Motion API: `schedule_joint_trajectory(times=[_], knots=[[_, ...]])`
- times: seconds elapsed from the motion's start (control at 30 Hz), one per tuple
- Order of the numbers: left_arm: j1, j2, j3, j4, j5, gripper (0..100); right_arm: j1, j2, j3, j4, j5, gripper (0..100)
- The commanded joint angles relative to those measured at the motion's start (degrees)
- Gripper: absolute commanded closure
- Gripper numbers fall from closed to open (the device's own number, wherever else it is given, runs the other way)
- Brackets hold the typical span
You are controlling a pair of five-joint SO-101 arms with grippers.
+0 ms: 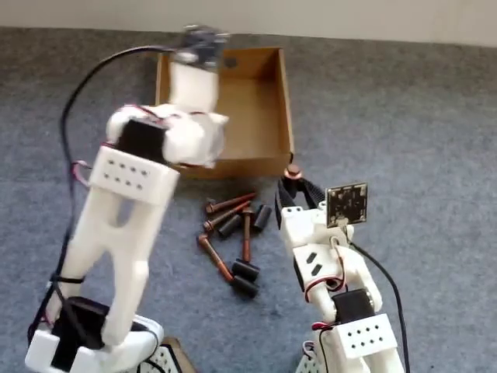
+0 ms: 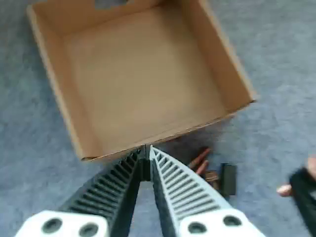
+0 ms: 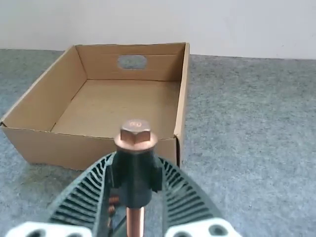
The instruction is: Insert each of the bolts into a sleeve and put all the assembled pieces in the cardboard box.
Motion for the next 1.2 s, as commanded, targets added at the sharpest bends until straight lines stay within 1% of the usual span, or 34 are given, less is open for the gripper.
schedule_joint_trajectory(times=[0.0, 0.1, 0.17, 0.23, 0.4, 0.47, 0.53, 0.6, 0.7, 0.8, 0.9, 1.07, 1.17], knots=[[-7.2, -2.4, 6.0, -2.8, -0.4, 99, -0.5, -1.0, -1.5, -1.4, 0.1, 99.2], [-10.5, -2.4, 12.4, -3.3, -0.6, 99, -0.5, -1.0, -1.1, -1.4, 0.1, 99.2], [-12.0, -2.4, 18.3, -6.2, -0.7, 99, -0.4, -1.0, -1.0, -1.3, 0.1, 99.2], [-12.4, -2.5, 24.7, -11.4, -1.2, 99, 0.2, -1.0, -1.5, 0.0, 0.1, 99.2], [-12.6, -2.5, 40.7, -29.6, -10.8, 99, 1.0, -0.5, -7.9, 6.6, 0.1, 99.2], [-12.6, -2.5, 44.8, -36.0, -11.2, 99, 1.0, -0.5, -11.1, 8.3, 0.3, 99.2], [-12.5, -2.4, 46.6, -39.4, -11.1, 99, 1.4, -0.5, -15.3, 9.9, 0.4, 99.2], [-12.4, -1.9, 46.9, -40.5, -10.0, 99, 1.7, -0.4, -19.8, 11.2, 0.4, 99.2], [-12.4, -1.9, 48.1, -40.5, -5.4, 99, 1.7, 0.4, -26.9, 11.6, 0.5, 99.0], [-12.4, -1.9, 49.2, -40.5, -2.3, 99, 1.7, 6.6, -33.9, 11.6, 0.5, 99.0], [-12.3, -1.8, 49.6, -40.5, -1.8, 99, 1.3, 17.8, -40.8, 11.3, 0.5, 99.0], [-12.2, -1.8, 50.3, -40.6, 0.0, 99, 0.7, 40.5, -54.1, 11.3, 0.2, 99.1], [-12.2, -1.8, 50.4, -40.6, 0.2, 99, 0.7, 51.7, -59.6, 11.3, 0.1, 99.1]])
